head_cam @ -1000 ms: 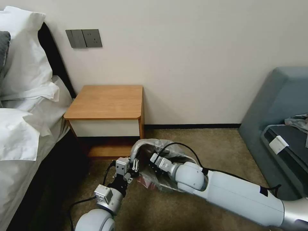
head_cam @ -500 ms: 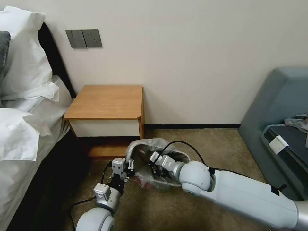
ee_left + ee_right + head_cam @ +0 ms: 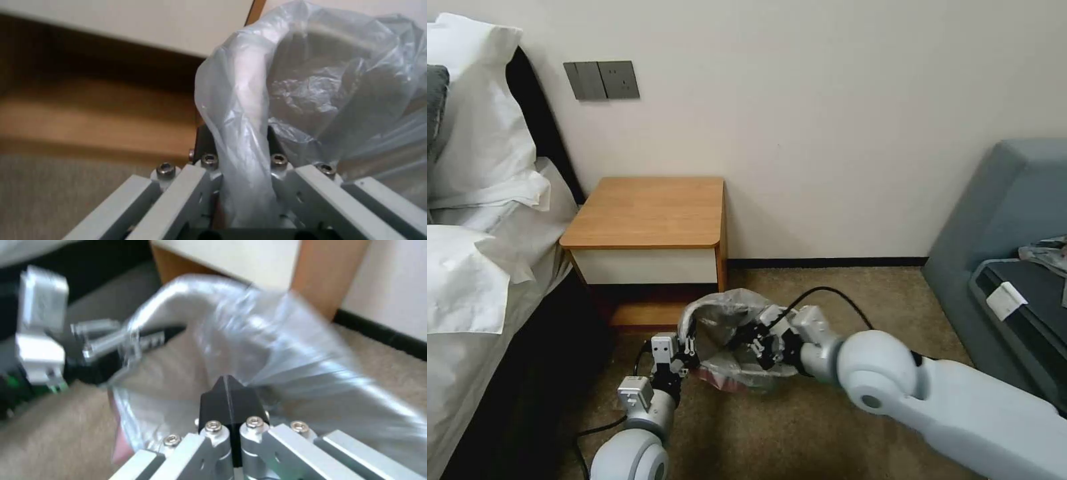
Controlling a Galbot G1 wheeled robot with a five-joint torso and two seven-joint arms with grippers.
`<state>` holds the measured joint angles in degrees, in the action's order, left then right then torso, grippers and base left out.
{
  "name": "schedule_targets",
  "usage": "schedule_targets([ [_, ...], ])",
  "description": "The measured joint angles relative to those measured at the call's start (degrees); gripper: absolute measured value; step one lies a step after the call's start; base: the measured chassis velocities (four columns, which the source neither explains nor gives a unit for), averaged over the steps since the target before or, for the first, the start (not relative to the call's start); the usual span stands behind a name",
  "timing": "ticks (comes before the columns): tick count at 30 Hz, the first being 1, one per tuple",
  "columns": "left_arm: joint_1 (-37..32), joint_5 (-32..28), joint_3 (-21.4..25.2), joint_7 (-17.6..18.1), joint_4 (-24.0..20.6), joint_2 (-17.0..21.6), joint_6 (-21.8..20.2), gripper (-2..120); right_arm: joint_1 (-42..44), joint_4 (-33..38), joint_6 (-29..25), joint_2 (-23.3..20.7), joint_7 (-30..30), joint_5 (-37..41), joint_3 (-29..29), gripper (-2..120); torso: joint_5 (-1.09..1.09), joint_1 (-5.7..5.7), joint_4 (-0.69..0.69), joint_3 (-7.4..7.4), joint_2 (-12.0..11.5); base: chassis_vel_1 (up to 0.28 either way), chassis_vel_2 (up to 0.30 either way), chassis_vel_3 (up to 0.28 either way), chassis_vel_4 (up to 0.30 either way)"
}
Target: Pick up the garbage bag from the table and place it over the trash can.
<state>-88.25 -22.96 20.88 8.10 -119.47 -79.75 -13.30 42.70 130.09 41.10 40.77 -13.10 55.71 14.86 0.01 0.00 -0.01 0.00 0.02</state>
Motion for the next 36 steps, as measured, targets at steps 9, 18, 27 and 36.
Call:
schedule_targets([
  [9, -1.9, -3.4, -0.2, 5.6, -1.2, 0.8, -4.3, 3, 16.6, -1.3, -8.0, 5.1, 4.4, -22.5, -13.9, 7, 0.00, 0.00, 0.02, 0.00, 0.0, 0.000, 0.000, 0.000, 0.000],
  [18, -1.4, -5.5, -2.1, 7.8, -1.4, 2.8, -5.6, 3, 36.9, 0.6, -15.4, 20.5, 9.7, -42.5, -32.2, 39, -0.02, 0.00, -0.01, 0.00, 0.0, 0.000, 0.000, 0.000, 0.000],
  [27, -1.5, -5.1, -6.6, 13.1, -1.2, 3.6, -5.6, 3, 44.9, 1.3, -23.2, 30.5, 11.1, -53.1, -39.5, 72, -0.01, 0.00, 0.00, 0.00, 0.0, 0.000, 0.000, 0.000, 0.000],
  [36, -1.4, -4.1, -10.0, 15.1, -0.3, 3.4, -5.2, 3, 45.2, 1.7, -24.1, 32.7, 10.8, -52.8, -41.4, 99, -0.01, 0.00, 0.01, 0.00, 0.0, 0.000, 0.000, 0.000, 0.000],
])
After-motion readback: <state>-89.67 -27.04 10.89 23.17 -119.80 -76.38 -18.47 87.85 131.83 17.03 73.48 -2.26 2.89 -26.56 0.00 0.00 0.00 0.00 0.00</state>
